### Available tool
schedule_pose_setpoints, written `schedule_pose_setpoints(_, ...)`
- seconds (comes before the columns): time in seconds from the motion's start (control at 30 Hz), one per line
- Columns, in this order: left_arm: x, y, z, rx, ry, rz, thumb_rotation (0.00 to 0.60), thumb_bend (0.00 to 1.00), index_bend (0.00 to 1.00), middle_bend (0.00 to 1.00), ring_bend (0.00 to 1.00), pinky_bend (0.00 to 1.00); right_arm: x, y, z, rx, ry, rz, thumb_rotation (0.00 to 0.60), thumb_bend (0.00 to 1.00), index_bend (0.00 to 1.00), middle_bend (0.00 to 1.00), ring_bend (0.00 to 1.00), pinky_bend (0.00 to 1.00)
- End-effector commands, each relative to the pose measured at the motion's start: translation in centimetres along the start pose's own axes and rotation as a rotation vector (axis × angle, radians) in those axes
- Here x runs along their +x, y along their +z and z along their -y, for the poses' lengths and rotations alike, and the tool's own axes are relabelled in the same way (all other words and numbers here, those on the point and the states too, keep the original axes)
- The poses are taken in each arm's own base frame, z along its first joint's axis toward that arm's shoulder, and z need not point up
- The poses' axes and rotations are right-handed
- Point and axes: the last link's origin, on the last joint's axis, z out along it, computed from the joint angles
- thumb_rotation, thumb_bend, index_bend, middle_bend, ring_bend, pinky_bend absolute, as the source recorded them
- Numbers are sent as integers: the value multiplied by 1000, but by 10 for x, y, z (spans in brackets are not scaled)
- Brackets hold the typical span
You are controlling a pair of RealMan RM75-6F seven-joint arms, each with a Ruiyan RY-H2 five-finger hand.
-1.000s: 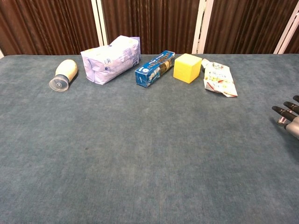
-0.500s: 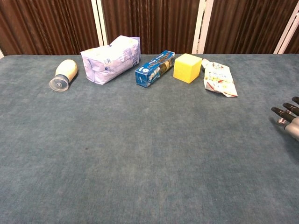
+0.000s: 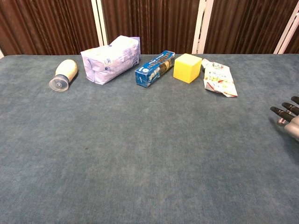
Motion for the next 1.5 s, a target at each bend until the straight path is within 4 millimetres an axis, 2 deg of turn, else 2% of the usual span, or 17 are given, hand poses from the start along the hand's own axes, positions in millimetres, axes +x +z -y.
schedule_pose_setpoints(0.03,0,0,0,1,0,1,600,403,0,0,0,45,1,0,-1,-2,10,-7,600,453,655,75,0,0)
schedule_pose_setpoints(0.4,0,-1,-1,-2,1,0,600,402,0,0,0,46,7,-5,-7,-7,66,-35,600,480,675,75,0,0)
schedule_pose_setpoints(0.77,-1,-2,-3,-8,3,7,600,402,0,0,0,46,17,-25,-25,-52,323,-86,600,480,690,79,0,0)
schedule_pose_setpoints(1.0,-1,-2,-4,-12,3,8,600,402,0,0,0,46,20,-37,-29,-74,496,-98,600,479,699,91,0,0)
schedule_pose_setpoints(1.27,-2,-3,-4,-18,3,13,600,404,0,0,0,46,11,-42,-32,-106,686,-69,600,479,710,110,0,0)
schedule_pose_setpoints(1.33,-2,-3,-4,-20,3,17,600,405,0,0,0,47,7,-39,-37,-138,805,-18,600,479,710,110,0,0)
schedule_pose_setpoints(1.5,-2,-3,-4,-20,3,17,600,404,0,0,0,46,0,-36,-38,-126,876,45,600,479,710,112,0,0)
